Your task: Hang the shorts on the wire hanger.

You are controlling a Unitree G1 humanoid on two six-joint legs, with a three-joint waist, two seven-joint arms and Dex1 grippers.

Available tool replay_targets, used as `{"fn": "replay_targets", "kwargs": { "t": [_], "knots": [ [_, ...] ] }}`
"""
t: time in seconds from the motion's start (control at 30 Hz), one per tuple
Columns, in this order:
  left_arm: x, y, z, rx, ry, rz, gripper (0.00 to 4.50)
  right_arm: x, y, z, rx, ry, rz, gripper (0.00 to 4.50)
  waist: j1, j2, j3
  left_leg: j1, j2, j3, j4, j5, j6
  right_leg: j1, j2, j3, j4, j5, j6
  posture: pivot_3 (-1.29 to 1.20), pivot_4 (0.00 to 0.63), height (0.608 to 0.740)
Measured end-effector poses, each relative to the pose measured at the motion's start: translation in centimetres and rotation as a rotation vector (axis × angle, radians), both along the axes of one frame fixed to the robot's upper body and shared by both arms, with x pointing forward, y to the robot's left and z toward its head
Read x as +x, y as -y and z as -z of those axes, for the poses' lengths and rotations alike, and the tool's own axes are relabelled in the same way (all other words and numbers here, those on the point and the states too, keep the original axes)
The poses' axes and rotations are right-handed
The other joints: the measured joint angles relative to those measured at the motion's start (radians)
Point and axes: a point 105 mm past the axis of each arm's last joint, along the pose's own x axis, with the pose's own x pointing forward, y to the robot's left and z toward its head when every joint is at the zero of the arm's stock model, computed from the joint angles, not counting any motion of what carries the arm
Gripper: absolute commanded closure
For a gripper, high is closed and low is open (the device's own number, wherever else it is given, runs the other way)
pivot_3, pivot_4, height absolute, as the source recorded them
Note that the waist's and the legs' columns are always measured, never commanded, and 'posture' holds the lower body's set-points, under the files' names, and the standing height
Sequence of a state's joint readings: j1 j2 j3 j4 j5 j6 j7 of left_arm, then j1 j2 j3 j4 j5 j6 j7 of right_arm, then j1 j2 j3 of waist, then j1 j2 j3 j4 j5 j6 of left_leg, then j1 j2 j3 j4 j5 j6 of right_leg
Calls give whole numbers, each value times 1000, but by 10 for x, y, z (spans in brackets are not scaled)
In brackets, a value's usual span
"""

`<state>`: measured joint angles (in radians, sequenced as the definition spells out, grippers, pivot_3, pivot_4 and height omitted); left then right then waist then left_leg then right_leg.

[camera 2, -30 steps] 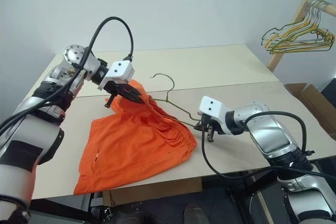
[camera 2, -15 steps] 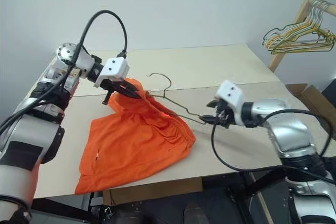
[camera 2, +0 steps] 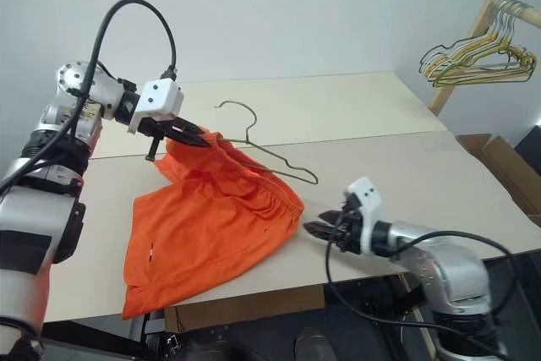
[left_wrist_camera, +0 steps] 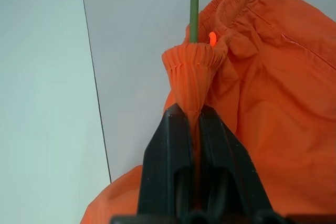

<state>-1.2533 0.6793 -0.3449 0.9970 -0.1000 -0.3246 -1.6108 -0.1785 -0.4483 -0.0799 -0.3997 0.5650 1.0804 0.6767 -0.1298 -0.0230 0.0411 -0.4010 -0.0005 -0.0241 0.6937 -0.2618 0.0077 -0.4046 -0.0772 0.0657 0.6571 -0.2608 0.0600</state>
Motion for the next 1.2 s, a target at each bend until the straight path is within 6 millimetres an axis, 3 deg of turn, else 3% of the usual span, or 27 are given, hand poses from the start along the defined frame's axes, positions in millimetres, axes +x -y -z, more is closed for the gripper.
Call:
{"fn": "replay_targets", "kwargs": {
  "t": [0.37,0.53,0.7,0.9,1.2],
  "knots": [
    [-1,-5,4,3,-3,-15,4500,16,-22,21,113,-134,121,1475,-1,0,0,0,0,0,1,0,0,0,0,0,0,0,0,-135,0,740],
    [-1,-6,6,-6,-6,-16,4500,21,-18,29,156,-185,168,2676,-1,0,0,0,0,-1,1,0,0,0,0,0,0,0,0,-126,0,740],
    [-1,-6,5,-9,-2,-16,4500,25,-15,27,160,-186,176,4446,-2,0,0,0,0,-1,1,0,0,0,0,0,1,0,0,-122,0,740],
    [-6,-14,1,-16,19,-13,4500,27,-10,27,153,-186,187,4446,-8,0,0,0,0,-1,0,0,0,0,0,0,1,0,0,-127,0,740],
    [-24,-16,-3,-46,5,54,4500,37,31,1,147,-139,158,4446,-20,0,0,0,0,-1,0,0,0,0,0,0,1,0,1,-129,0,740]
  ]
}}
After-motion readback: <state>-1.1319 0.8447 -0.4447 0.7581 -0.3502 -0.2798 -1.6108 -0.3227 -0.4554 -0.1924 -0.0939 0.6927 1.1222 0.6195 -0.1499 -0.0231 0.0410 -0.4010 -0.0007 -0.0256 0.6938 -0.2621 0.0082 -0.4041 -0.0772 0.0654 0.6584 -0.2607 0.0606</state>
